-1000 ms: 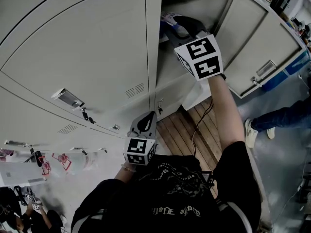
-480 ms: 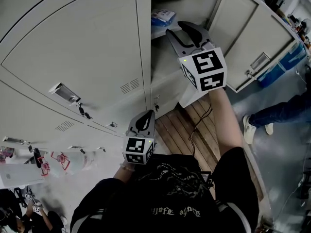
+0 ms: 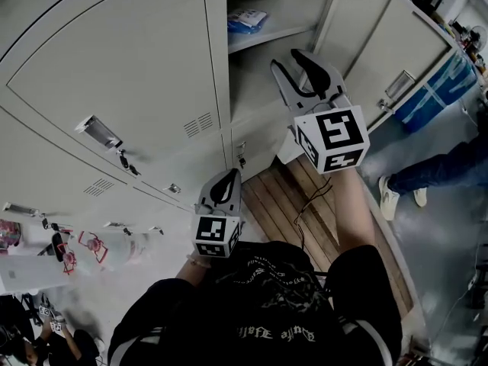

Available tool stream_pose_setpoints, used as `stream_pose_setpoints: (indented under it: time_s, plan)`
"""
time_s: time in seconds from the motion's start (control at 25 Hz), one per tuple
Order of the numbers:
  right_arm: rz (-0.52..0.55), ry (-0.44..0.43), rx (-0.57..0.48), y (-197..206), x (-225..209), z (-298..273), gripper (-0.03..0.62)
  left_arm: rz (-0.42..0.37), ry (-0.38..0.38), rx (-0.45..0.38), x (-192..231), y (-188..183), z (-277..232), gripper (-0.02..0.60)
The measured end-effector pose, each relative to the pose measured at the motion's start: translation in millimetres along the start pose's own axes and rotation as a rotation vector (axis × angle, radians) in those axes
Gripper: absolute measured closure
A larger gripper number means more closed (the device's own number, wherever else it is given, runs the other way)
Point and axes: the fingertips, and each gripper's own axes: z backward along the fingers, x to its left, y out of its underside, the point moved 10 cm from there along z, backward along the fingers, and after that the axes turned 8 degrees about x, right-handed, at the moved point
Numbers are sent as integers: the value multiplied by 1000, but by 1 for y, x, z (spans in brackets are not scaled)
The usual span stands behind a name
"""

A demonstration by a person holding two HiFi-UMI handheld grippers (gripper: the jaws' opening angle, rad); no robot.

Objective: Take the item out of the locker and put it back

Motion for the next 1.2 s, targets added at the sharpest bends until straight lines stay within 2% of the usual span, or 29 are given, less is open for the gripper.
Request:
stream_pose_setpoints:
  time_s: [0.24,0.76,1.0,1.2]
  plan:
    - [-45,25,8,17,8,27,437,1,-29,-24,-10,2,10,575]
    - [-173,85,41,68,37,68,437,-9,-21,-46,-18,3,22,575]
    - [-182,127,75,88,57,80,437,-15,-7,-50,-17,1,23,575]
    - [-230,125,102,106,76,92,437,-23,28,-52,-22,2,22,575]
